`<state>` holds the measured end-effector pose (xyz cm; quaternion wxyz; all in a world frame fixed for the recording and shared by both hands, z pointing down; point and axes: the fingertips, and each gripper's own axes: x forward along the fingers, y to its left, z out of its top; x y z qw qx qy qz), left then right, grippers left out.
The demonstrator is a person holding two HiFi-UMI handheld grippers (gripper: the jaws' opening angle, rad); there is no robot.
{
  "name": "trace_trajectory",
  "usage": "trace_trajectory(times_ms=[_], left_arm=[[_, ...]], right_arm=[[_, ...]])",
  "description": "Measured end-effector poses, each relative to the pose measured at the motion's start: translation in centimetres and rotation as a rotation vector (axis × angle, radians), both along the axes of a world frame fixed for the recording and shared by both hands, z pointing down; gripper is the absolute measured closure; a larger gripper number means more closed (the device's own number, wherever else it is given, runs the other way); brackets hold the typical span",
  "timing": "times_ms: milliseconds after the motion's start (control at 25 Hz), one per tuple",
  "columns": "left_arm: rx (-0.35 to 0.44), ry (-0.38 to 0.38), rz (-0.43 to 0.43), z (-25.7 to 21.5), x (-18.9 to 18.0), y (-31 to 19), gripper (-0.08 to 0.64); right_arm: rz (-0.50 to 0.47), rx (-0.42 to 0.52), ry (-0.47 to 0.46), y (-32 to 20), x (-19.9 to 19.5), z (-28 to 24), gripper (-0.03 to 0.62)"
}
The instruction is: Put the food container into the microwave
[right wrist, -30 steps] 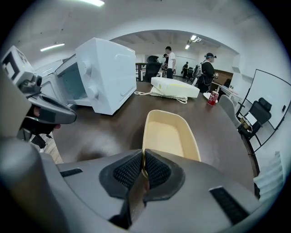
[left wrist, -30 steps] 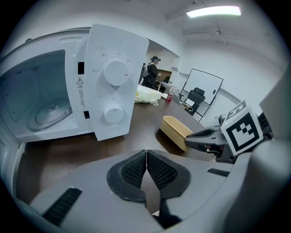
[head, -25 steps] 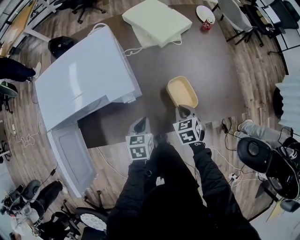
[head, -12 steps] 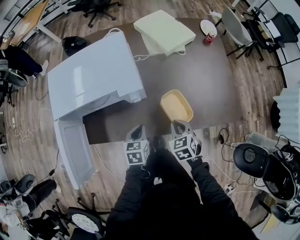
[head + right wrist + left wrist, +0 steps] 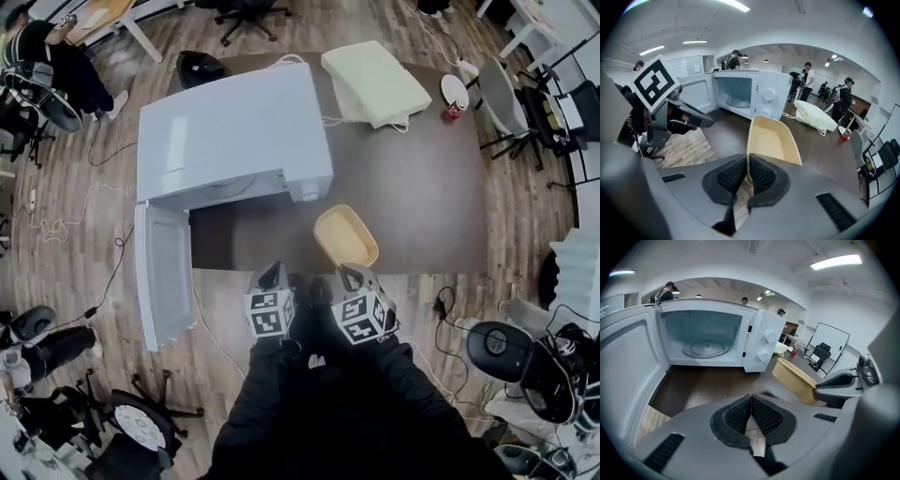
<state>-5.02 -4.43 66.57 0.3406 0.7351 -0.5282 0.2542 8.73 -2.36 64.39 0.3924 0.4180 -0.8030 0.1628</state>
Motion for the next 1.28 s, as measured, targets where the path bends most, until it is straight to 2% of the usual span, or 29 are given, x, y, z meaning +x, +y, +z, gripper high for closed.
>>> trace_trajectory(times_ms=[280,600,880,1280], left_arm=[[-0.010,-0.003,-0.128,0.8,-5.1,2.0,0.526],[-0.013,-0.006,-0.247,0.9,-10.8,1.8,0.526],[-0.009,0.007,-0.280,0.8,-14.3,-0.4,0.526],[-0.027,0.012,-0.288,1.3,-18.7,-4.8,0.526]], right_arm=[[-0.160,-0.009,-0.014,1.6,-6.5,0.5,0.557],[-0.298,0.026,-0.023,-0.7,-13.0,-0.4,0.557],[-0.380,0.074,-0.004,-4.4,-18.1,-1.3,0.557],[-0.433,0.097,0.020,-10.8,-23.9,-1.3,0.556]])
